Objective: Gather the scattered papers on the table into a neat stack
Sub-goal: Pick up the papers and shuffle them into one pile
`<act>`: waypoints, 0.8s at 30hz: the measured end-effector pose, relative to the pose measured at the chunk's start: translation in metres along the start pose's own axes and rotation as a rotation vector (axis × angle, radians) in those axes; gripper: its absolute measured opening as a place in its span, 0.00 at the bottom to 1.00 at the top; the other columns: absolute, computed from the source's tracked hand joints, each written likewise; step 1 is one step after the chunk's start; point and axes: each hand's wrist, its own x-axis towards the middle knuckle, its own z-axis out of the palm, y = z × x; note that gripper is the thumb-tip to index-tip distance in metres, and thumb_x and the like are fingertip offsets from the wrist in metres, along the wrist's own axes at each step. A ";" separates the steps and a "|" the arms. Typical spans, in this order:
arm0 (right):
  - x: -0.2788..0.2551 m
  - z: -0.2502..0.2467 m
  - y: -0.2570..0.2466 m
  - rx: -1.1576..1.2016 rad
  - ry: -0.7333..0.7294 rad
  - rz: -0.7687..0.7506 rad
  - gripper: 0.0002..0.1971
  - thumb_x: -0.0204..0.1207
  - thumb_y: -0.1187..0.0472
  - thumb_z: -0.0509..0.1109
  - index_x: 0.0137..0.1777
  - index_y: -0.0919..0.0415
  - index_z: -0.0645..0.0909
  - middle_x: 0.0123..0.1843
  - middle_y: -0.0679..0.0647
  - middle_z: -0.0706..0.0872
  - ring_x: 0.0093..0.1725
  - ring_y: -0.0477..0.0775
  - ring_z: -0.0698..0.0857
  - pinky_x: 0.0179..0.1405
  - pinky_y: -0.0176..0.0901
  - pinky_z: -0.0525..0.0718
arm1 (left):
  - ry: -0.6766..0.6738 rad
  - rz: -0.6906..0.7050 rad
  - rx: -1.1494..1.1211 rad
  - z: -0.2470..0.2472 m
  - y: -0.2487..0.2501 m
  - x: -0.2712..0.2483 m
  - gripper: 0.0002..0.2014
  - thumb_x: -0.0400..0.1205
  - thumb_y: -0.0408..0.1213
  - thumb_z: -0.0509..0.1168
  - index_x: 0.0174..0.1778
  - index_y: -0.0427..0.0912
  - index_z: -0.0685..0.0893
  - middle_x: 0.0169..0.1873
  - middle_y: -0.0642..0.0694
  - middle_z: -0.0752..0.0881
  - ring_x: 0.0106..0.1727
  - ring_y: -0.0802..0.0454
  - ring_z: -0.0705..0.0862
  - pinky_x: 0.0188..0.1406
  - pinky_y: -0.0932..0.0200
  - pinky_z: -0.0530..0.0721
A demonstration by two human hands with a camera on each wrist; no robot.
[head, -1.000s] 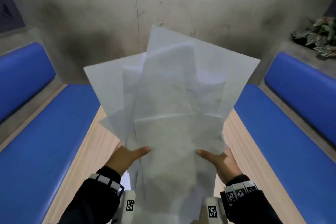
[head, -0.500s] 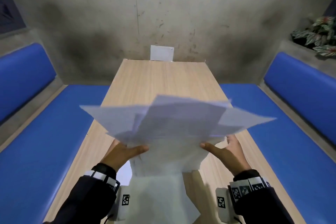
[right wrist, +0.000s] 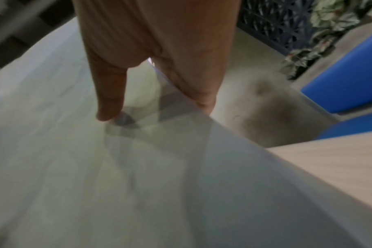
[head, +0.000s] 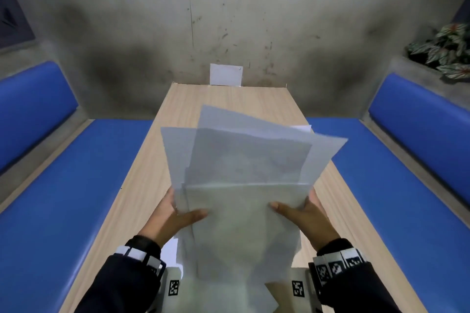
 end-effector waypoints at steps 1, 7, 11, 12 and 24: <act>-0.001 -0.002 0.009 0.006 -0.007 0.040 0.26 0.54 0.58 0.86 0.54 0.52 0.82 0.47 0.49 0.94 0.44 0.44 0.92 0.40 0.35 0.89 | -0.002 -0.004 -0.020 -0.001 -0.004 -0.002 0.42 0.53 0.44 0.82 0.65 0.45 0.77 0.56 0.43 0.89 0.56 0.47 0.89 0.54 0.51 0.88; -0.004 0.012 0.019 0.089 0.070 0.023 0.12 0.70 0.75 0.73 0.47 0.59 0.84 0.35 0.49 0.94 0.36 0.50 0.91 0.32 0.36 0.88 | 0.084 -0.024 -0.099 0.023 -0.029 -0.007 0.29 0.68 0.37 0.73 0.66 0.41 0.76 0.56 0.37 0.87 0.57 0.36 0.86 0.49 0.54 0.89; -0.002 0.012 0.006 0.067 0.056 -0.043 0.14 0.71 0.77 0.70 0.50 0.59 0.83 0.37 0.48 0.94 0.36 0.44 0.91 0.34 0.35 0.89 | 0.090 0.066 -0.122 0.018 -0.012 -0.008 0.25 0.69 0.29 0.64 0.64 0.42 0.76 0.50 0.41 0.88 0.52 0.42 0.87 0.40 0.64 0.88; -0.001 0.011 0.008 0.051 0.054 -0.051 0.15 0.70 0.75 0.73 0.52 0.57 0.83 0.39 0.48 0.94 0.38 0.44 0.92 0.36 0.35 0.89 | 0.067 0.077 -0.131 0.016 -0.010 -0.010 0.27 0.68 0.29 0.62 0.65 0.46 0.75 0.51 0.44 0.88 0.53 0.47 0.87 0.43 0.64 0.88; -0.005 0.025 0.051 -0.190 0.108 0.065 0.19 0.75 0.78 0.64 0.57 0.54 0.77 0.51 0.45 0.86 0.44 0.28 0.87 0.45 0.24 0.84 | 0.246 -0.062 0.130 0.014 -0.053 -0.015 0.17 0.79 0.33 0.63 0.64 0.45 0.73 0.55 0.47 0.83 0.62 0.44 0.81 0.70 0.43 0.76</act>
